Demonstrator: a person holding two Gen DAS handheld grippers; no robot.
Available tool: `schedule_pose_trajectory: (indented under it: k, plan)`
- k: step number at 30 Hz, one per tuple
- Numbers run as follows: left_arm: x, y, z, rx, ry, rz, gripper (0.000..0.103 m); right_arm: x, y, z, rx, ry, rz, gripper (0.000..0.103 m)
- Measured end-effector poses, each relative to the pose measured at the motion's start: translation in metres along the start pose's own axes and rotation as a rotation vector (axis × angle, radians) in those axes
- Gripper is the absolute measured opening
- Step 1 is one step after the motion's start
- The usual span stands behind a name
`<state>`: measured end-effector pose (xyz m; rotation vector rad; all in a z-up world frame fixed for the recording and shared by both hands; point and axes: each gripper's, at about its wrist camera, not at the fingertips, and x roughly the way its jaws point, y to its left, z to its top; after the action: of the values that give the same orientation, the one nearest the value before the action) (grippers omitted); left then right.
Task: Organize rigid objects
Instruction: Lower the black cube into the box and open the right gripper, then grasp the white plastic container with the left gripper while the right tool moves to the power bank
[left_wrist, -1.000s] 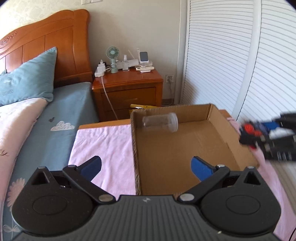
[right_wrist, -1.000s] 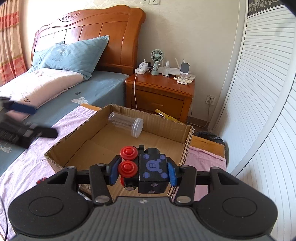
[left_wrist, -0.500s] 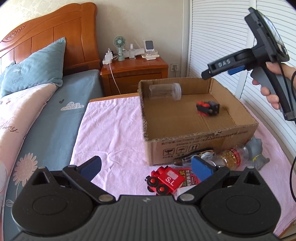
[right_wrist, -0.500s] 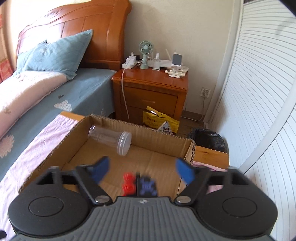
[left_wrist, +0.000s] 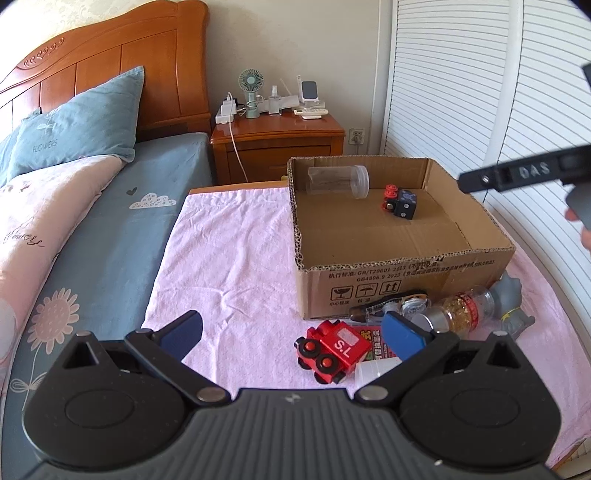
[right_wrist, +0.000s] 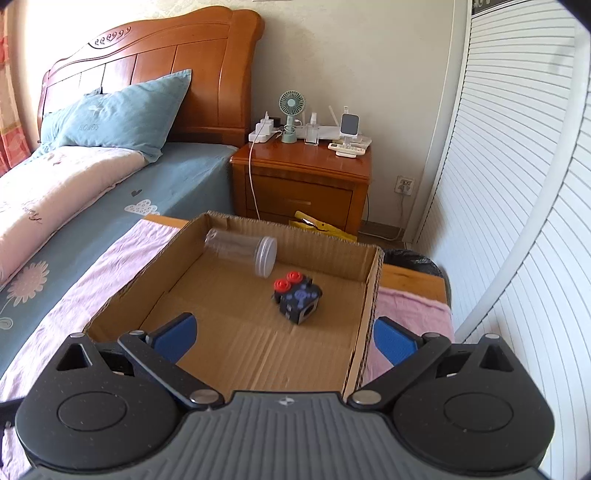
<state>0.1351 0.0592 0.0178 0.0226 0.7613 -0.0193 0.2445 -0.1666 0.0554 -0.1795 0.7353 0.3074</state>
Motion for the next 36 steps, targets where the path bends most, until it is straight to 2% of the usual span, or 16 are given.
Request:
schedule_pose_trajectory:
  k: [6,13,15,19,24,31,36]
  plan:
    - [-0.005,-0.004,-0.007,0.002,0.009,-0.001,0.102,-0.016,0.003,-0.041,0.021,0.01,-0.004,0.103]
    - [-0.009,-0.011,-0.014,0.005,0.019,-0.017,0.102,-0.008,-0.01,-0.08,0.095,0.068,-0.109,0.103]
    - [-0.009,-0.013,-0.015,0.01,0.023,-0.019,0.102,-0.005,-0.014,-0.093,0.111,0.084,-0.116,0.103]
    - [-0.007,-0.017,-0.018,0.019,0.037,-0.027,0.102,-0.005,-0.018,-0.119,0.116,0.112,-0.078,0.103]
    - [0.001,-0.026,-0.021,0.027,0.073,-0.078,0.102,-0.009,-0.017,-0.141,0.078,0.144,-0.06,0.103]
    - [0.012,-0.042,-0.025,0.045,0.12,-0.108,0.102,-0.009,-0.021,-0.158,-0.01,0.186,-0.082,0.103]
    - [0.023,-0.055,-0.028,0.048,0.162,-0.144,0.102,-0.012,-0.017,-0.17,-0.025,0.187,-0.021,0.103]
